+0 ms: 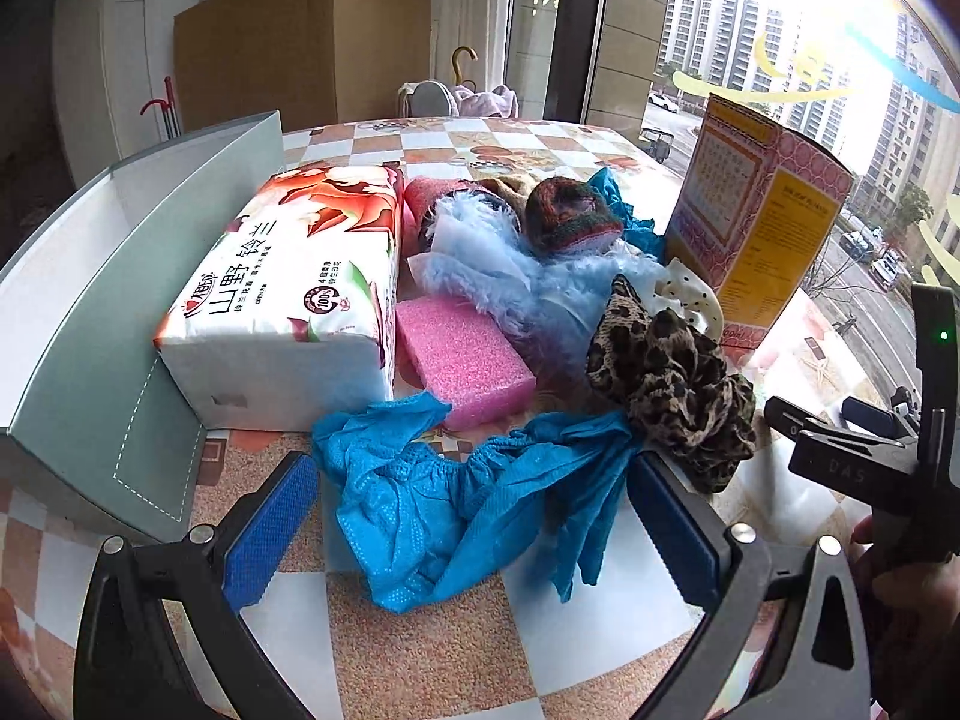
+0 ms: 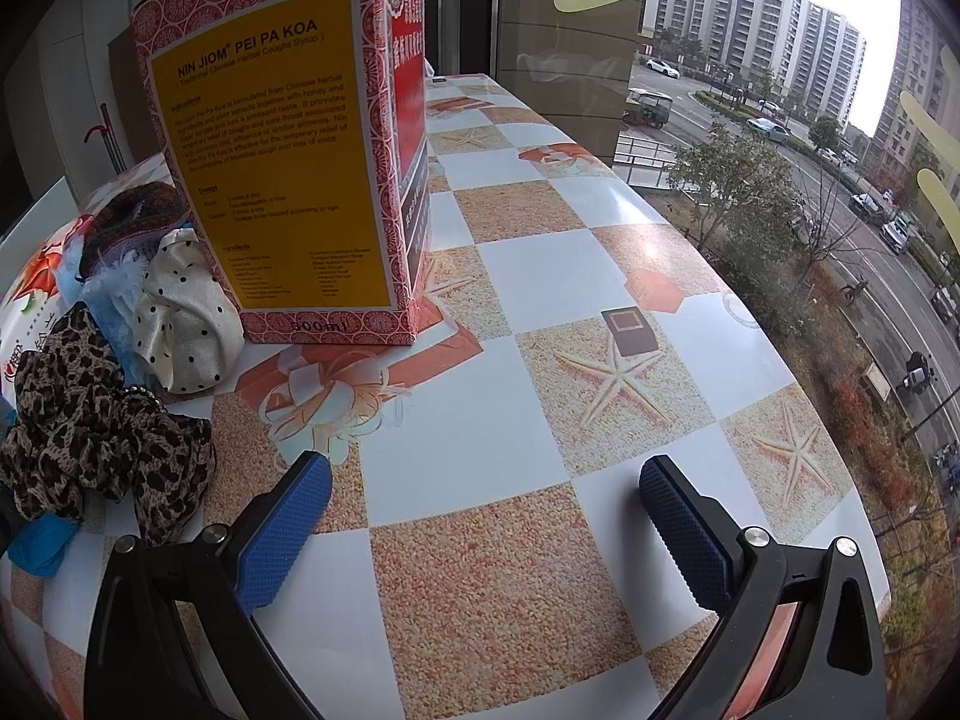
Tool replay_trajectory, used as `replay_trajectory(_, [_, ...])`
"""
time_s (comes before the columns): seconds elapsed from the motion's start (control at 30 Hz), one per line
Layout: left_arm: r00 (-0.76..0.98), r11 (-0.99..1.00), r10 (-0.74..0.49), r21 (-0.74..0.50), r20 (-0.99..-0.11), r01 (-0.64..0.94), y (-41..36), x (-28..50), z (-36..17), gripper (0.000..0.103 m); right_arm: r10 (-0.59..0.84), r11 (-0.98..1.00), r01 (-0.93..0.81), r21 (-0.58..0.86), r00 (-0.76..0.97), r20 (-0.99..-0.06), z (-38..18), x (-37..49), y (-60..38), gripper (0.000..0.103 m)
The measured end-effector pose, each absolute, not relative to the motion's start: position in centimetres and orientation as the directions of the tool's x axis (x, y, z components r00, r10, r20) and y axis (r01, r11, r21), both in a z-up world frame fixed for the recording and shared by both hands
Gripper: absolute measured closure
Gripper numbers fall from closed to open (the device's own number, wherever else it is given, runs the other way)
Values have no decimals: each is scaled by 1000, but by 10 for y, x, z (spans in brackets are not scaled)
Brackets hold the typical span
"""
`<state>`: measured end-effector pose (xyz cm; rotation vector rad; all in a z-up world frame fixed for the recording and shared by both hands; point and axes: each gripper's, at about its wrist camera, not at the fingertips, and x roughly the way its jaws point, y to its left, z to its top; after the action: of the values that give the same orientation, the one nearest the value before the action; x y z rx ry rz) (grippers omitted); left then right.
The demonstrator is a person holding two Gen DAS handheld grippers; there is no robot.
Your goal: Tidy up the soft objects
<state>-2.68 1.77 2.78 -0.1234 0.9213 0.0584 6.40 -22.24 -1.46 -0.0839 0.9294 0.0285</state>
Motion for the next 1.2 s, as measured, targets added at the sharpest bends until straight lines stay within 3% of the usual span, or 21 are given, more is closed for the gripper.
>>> replay_trajectory(0.17, [656,952,-198,-302,-728,-48,33,-42,45,0,-12,996,-61,-61,598,-801,-15,64,-222,0])
replay_trajectory(0.3, [628,968,-184,-251,-756,-19,35,-34,36,0,-12,996,-61,-60,598,-801,-15,64,-222,0])
replay_trajectory(0.43, [585,952,-254,-307,-770,10,37,-35,26,0,-13,996,-61,-61,598,-801,-15,64,-222,0])
replay_trajectory(0.6, [552,992,-107,-126,-827,5,20,-25,16,0,-13,996,-61,-61,598,-802,-15,64,-223,0])
replay_trajectory(0.7, [503,992,-83,-120,-861,-42,26,-13,4,3,-13,996,-61,-61,598,-802,-15,64,-222,0])
replay_trajectory(0.8, [513,990,-74,-126,-855,-68,30,-11,6,13,-13,996,-61,-62,598,-801,-14,64,-222,0])
replay_trajectory(0.9, [525,993,-51,-98,-849,-61,31,-14,8,36,-13,996,-61,-62,598,-801,-14,64,-222,0])
replay_trajectory(0.93, [531,992,-54,-106,-846,-67,32,-16,10,52,-13,996,-61,-62,598,-801,-14,64,-222,0])
replay_trajectory(0.97, [534,990,-59,-118,-843,-77,34,-18,10,62,-13,996,-61,-62,598,-801,-14,64,-222,0])
replay_trajectory(1.03, [541,985,-79,-149,-837,-88,35,-24,12,71,-13,996,-61,-62,598,-801,-14,64,-222,0])
replay_trajectory(1.2, [564,994,-22,-79,-825,-76,19,-37,15,73,-13,996,-62,-63,598,-802,-14,64,-221,0])
